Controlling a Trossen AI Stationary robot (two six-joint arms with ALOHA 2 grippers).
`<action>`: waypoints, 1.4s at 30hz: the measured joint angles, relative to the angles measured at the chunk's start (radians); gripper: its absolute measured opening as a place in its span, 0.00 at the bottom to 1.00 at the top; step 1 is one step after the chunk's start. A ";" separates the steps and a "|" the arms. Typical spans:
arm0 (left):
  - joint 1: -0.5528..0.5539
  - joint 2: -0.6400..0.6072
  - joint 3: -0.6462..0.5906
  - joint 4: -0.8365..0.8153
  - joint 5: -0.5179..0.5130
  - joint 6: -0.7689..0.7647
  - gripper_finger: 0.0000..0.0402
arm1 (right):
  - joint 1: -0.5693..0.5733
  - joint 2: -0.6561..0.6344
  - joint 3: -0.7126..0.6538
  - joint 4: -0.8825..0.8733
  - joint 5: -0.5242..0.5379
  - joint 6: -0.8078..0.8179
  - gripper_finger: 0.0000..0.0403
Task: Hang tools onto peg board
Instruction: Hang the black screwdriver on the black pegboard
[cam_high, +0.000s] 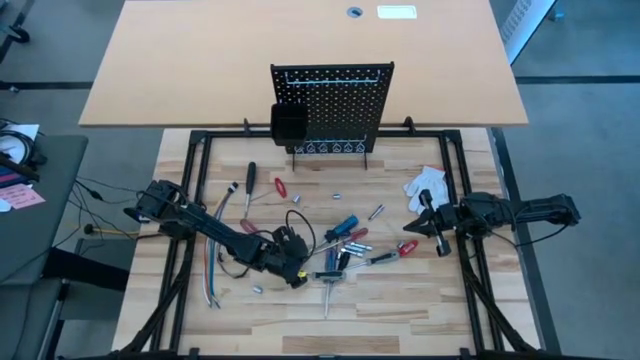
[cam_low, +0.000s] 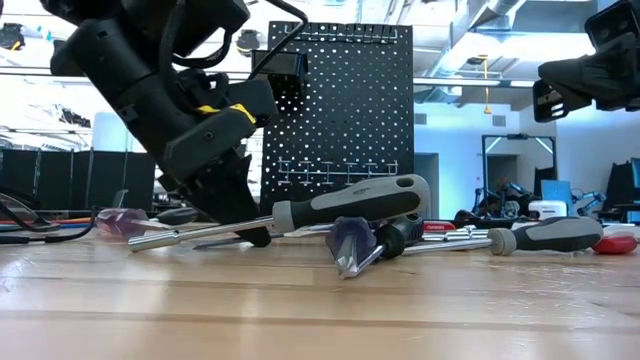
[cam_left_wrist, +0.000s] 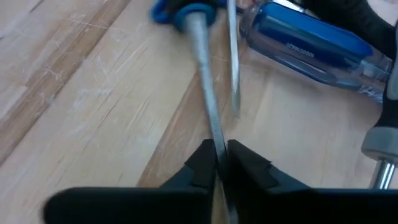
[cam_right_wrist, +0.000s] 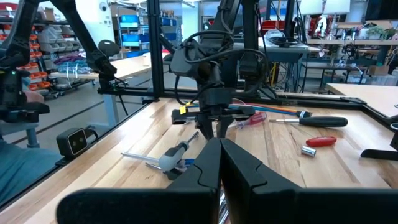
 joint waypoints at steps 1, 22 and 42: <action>0.000 0.000 0.000 0.000 0.000 0.000 0.03 | 0.000 0.000 0.000 0.000 0.000 0.000 0.04; 0.000 -0.116 -0.021 0.074 -0.490 0.038 0.01 | 0.000 0.000 0.000 0.000 0.000 0.000 0.04; 0.280 -0.120 -0.018 1.265 -0.461 1.068 0.01 | 0.000 0.000 0.000 0.000 0.000 0.000 0.04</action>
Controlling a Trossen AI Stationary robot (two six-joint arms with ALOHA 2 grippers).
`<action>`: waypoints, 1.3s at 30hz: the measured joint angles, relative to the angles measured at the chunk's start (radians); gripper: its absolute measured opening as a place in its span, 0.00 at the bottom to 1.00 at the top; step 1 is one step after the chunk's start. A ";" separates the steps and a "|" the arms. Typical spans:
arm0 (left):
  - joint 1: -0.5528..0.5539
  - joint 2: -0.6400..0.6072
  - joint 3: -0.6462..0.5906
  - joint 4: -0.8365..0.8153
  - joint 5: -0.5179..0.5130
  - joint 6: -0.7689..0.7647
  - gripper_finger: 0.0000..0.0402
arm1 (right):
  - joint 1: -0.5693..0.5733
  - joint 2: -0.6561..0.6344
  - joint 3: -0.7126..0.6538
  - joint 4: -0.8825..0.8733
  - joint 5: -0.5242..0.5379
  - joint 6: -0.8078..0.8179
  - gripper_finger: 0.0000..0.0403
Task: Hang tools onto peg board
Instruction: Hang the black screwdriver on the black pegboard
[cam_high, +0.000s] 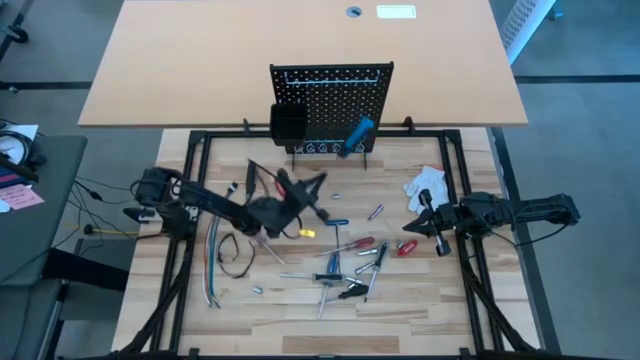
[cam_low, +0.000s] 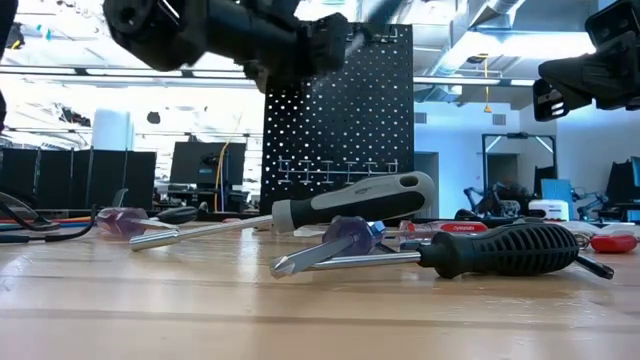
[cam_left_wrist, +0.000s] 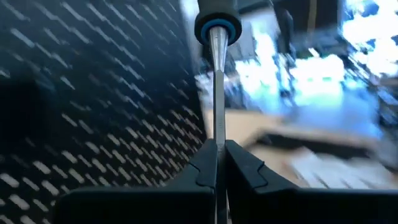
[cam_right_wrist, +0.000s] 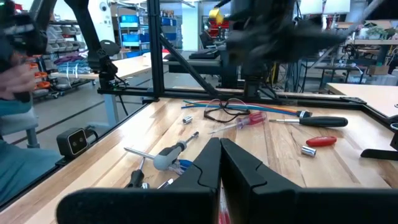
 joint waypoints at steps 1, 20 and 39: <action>0.016 -0.001 0.000 0.058 0.011 0.045 0.01 | 0.000 0.000 0.000 0.000 0.000 0.000 0.04; 0.193 -0.001 0.223 0.208 0.140 0.252 0.00 | 0.000 0.000 0.000 0.000 0.000 0.000 0.04; 0.138 -0.174 0.284 0.021 -0.060 0.342 0.00 | 0.000 0.000 0.000 0.000 0.000 0.000 0.04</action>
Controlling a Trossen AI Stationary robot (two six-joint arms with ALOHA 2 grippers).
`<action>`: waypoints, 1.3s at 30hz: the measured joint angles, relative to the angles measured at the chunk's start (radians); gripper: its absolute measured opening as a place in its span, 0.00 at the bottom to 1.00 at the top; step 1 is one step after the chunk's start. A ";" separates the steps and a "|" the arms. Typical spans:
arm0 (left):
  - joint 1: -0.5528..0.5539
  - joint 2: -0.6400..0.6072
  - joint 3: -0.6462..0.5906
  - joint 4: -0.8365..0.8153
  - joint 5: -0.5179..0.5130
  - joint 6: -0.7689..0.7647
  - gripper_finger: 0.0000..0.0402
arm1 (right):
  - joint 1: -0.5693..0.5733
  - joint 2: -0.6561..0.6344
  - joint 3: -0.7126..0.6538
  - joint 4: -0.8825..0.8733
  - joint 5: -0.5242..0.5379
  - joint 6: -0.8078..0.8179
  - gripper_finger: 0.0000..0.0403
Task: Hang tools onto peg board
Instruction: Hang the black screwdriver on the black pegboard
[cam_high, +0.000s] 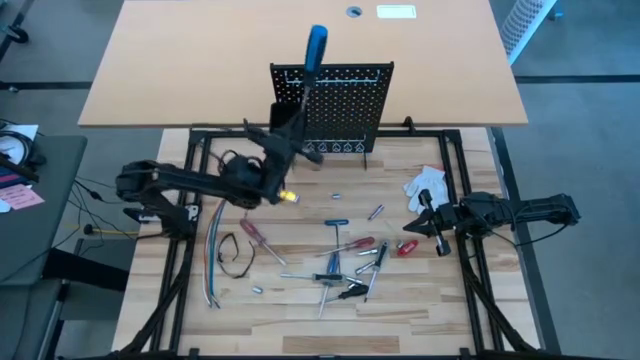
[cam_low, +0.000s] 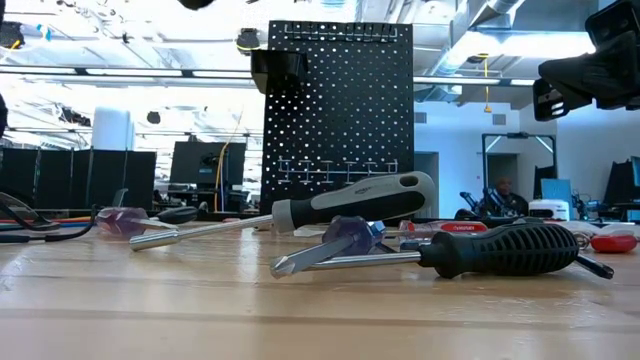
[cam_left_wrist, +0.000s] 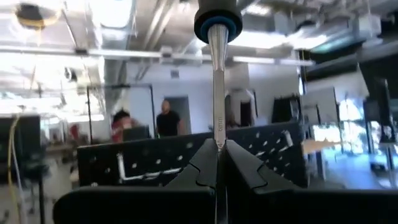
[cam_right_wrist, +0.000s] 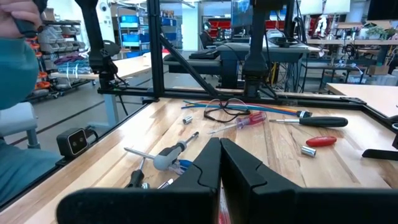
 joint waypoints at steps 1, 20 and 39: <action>0.014 -0.027 0.000 -0.090 0.000 -0.068 0.00 | 0.000 0.000 0.000 0.000 0.000 0.000 0.04; 0.174 -0.108 -0.002 -0.503 0.033 -0.558 0.00 | 0.000 0.000 0.000 0.000 0.000 0.000 0.04; 0.213 -0.108 -0.099 -0.482 0.021 -0.668 0.07 | 0.000 0.000 0.000 0.000 0.000 0.000 0.04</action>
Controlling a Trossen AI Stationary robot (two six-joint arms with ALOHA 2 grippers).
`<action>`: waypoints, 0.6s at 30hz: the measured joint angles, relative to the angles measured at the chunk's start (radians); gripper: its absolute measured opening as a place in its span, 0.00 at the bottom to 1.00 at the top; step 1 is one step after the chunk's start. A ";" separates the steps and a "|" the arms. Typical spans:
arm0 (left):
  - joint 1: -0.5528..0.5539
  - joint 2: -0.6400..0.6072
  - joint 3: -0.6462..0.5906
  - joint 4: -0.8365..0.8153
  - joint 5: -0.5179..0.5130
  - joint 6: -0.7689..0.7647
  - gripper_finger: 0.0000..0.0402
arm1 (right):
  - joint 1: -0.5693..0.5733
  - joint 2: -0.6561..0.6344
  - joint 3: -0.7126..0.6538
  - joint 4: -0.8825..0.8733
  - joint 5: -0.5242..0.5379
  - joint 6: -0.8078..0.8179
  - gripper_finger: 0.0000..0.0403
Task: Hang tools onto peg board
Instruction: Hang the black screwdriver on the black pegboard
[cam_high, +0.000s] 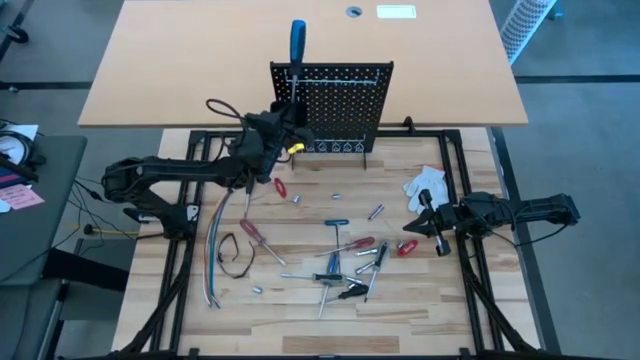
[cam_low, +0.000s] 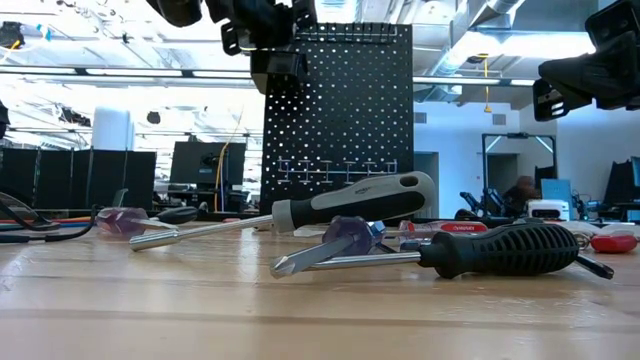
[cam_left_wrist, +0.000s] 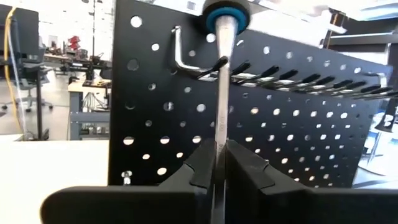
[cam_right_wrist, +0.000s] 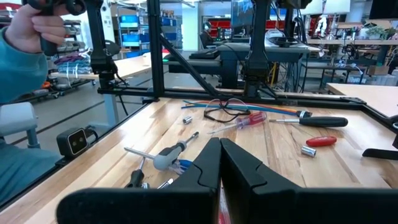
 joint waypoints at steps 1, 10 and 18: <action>0.001 0.000 0.000 -0.002 -0.004 -0.001 0.09 | 0.000 0.000 0.000 0.000 0.000 0.000 0.04; 0.003 0.000 0.000 -0.024 -0.003 -0.019 0.21 | 0.000 0.000 0.000 0.000 0.000 0.000 0.04; -0.003 -0.008 0.000 -0.004 0.057 -0.004 0.37 | 0.000 0.000 0.000 0.000 0.000 0.000 0.04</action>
